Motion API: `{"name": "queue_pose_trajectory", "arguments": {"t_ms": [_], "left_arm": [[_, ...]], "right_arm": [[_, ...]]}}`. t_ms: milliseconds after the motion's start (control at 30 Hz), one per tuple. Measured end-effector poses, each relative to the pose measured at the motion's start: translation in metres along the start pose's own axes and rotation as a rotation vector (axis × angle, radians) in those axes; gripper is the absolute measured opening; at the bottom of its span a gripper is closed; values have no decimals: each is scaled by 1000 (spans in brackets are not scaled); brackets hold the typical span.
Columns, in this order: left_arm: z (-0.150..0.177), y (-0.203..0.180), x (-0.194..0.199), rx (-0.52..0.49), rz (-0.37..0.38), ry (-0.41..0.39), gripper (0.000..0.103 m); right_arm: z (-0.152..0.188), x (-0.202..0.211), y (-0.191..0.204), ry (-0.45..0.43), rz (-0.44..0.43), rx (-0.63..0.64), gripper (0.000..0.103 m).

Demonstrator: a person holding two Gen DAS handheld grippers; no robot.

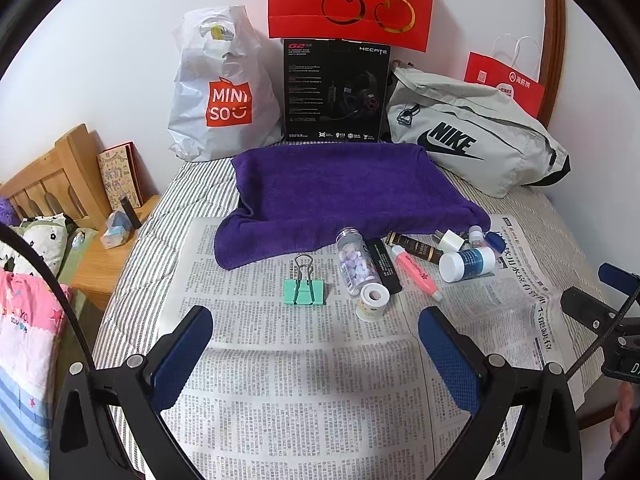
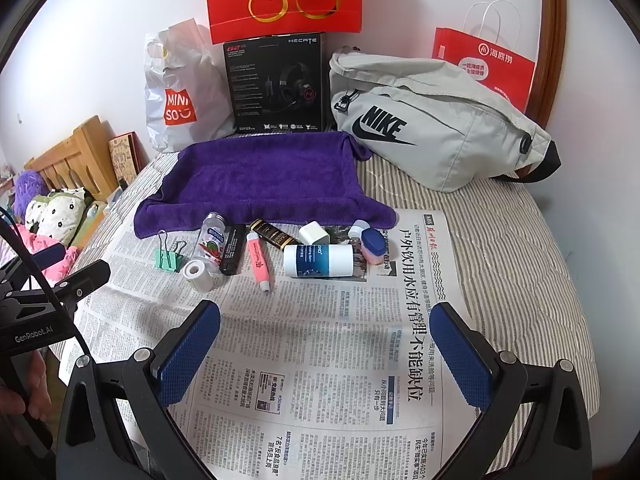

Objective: Organize rigid objects

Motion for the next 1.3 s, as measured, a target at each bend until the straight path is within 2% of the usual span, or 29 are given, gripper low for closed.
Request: {"name": "queue_pose_trajectory", "arguments": {"t_ms": [900, 1300], "left_arm": [[-1, -1, 0, -8, 0, -8, 103], [3, 19, -46, 0, -27, 44, 103]], "right_arm": [[-1, 1, -3, 1, 5, 3, 103], [0, -24, -8, 28, -9, -4, 103]]}}
Point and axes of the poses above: each gripper's, at about its wrist camera, not at the fingertips, and x roughly against the way its jaws point, y to its left, z to its underside, the point moved 8 cm from there along -x, roughly the way its jaws point, and after that the axes turned 10 degrees about z, right-handed, at the moved point
